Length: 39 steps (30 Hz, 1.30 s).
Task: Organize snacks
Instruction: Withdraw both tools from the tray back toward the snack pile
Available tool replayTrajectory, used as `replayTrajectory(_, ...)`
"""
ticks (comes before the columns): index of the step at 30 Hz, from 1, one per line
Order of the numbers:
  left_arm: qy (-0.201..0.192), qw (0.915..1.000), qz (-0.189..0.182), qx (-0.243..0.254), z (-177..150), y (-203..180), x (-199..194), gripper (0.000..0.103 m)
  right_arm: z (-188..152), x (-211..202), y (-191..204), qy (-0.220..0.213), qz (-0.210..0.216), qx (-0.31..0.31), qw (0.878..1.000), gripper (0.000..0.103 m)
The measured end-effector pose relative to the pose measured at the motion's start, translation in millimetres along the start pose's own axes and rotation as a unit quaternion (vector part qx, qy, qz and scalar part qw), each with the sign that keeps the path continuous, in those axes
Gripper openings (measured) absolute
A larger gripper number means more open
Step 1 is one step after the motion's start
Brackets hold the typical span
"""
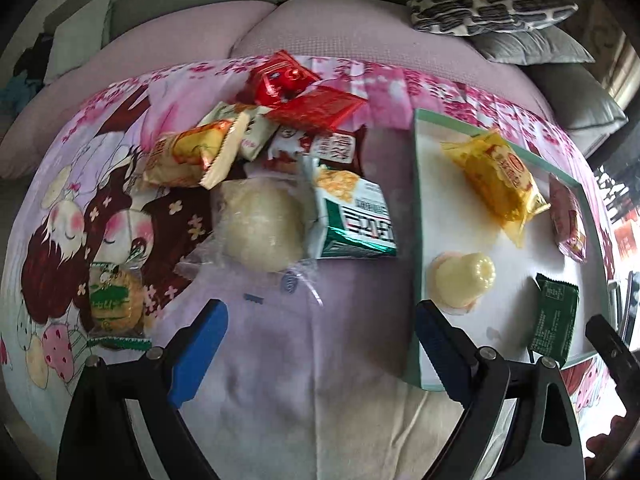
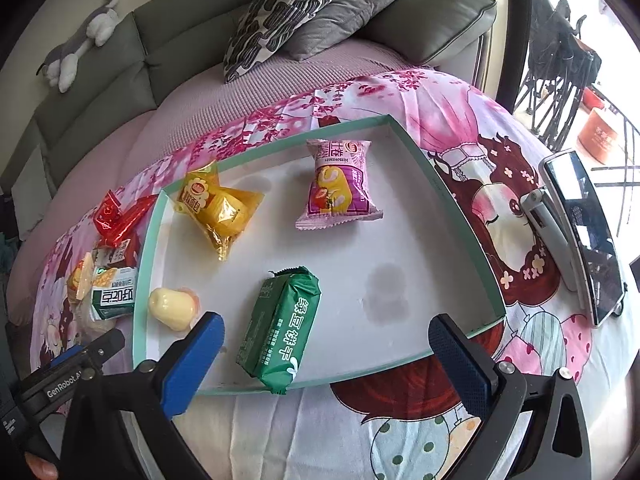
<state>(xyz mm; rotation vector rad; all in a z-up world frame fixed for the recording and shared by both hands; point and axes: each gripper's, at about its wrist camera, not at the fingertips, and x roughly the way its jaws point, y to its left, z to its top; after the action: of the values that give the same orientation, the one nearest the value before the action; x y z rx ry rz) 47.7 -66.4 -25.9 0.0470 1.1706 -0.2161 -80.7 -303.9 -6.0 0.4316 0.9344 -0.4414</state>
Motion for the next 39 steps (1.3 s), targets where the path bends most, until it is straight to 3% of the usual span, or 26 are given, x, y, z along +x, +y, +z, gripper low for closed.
replayTrajectory(8,0.011,0.9995,0.002,-0.029,3.6,11.4,1.9,0.094,-6.0,10.5,7.7,0.022,-0.001,-0.028,0.999,0.103)
replayTrajectory(14,0.017,0.9992,-0.004,-0.036,4.1,14.3,3.1,0.094,-6.7,14.5,3.0,0.028,-0.049,-0.049,0.997,0.103)
replayTrajectory(26,0.018,0.9985,-0.013,-0.05,4.1,20.3,0.7,0.094,-13.5,21.6,24.6,0.049,-0.051,-0.11,0.991,0.103)
replayTrajectory(39,0.026,0.9984,-0.01,-0.05,3.7,20.1,5.6,0.094,-7.4,25.0,4.6,0.047,-0.104,-0.082,0.99,0.103)
